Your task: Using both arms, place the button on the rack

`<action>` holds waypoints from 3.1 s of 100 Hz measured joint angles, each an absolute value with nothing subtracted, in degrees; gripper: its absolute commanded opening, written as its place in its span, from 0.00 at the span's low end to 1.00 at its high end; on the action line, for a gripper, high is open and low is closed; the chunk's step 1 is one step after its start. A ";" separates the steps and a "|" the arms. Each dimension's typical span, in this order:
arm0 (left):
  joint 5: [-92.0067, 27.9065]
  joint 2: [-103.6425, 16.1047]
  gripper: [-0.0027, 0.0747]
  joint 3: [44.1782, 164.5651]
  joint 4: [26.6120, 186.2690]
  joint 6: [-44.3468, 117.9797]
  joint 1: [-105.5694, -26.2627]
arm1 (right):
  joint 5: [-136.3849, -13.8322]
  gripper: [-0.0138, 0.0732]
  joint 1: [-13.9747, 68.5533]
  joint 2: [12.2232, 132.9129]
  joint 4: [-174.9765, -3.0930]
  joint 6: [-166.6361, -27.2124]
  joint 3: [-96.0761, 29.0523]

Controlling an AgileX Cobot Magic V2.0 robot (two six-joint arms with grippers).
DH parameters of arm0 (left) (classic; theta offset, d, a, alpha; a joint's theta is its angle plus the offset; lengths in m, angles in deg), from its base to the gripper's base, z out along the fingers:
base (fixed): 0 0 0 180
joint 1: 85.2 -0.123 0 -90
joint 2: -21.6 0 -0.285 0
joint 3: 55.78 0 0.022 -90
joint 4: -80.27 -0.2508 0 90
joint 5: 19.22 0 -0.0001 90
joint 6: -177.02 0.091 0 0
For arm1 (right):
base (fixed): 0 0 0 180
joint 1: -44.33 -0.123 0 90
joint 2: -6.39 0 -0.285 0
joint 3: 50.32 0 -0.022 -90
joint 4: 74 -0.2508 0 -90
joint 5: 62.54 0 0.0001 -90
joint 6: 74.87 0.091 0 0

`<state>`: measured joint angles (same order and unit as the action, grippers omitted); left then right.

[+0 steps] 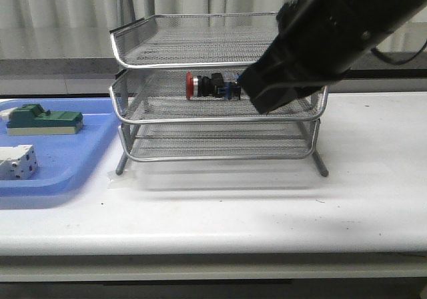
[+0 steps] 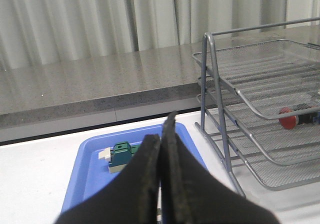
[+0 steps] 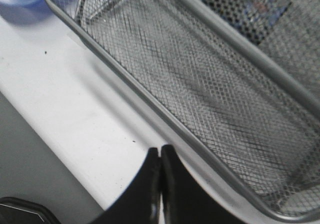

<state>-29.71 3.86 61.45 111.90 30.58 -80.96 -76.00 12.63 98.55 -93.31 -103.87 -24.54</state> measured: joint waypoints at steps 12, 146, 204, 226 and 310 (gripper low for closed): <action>-29.71 3.86 0.01 61.45 111.90 30.58 -80.96 | -79.54 0.09 15.40 93.43 -93.51 -103.87 -24.30; -29.71 3.86 0.01 61.45 111.90 30.58 -80.96 | -95.68 0.09 41.68 39.08 -93.40 -103.41 -2.98; -29.71 3.86 0.01 61.45 111.90 30.58 -80.96 | -95.05 0.09 41.68 38.80 -93.76 -103.41 -1.86; -29.71 3.86 0.01 61.45 111.90 30.58 -80.96 | -90.33 0.09 41.05 34.57 -88.85 -95.90 4.40; -29.68 3.86 0.01 61.45 111.90 30.58 -80.96 | -71.53 0.09 39.35 13.69 -76.35 -77.80 28.42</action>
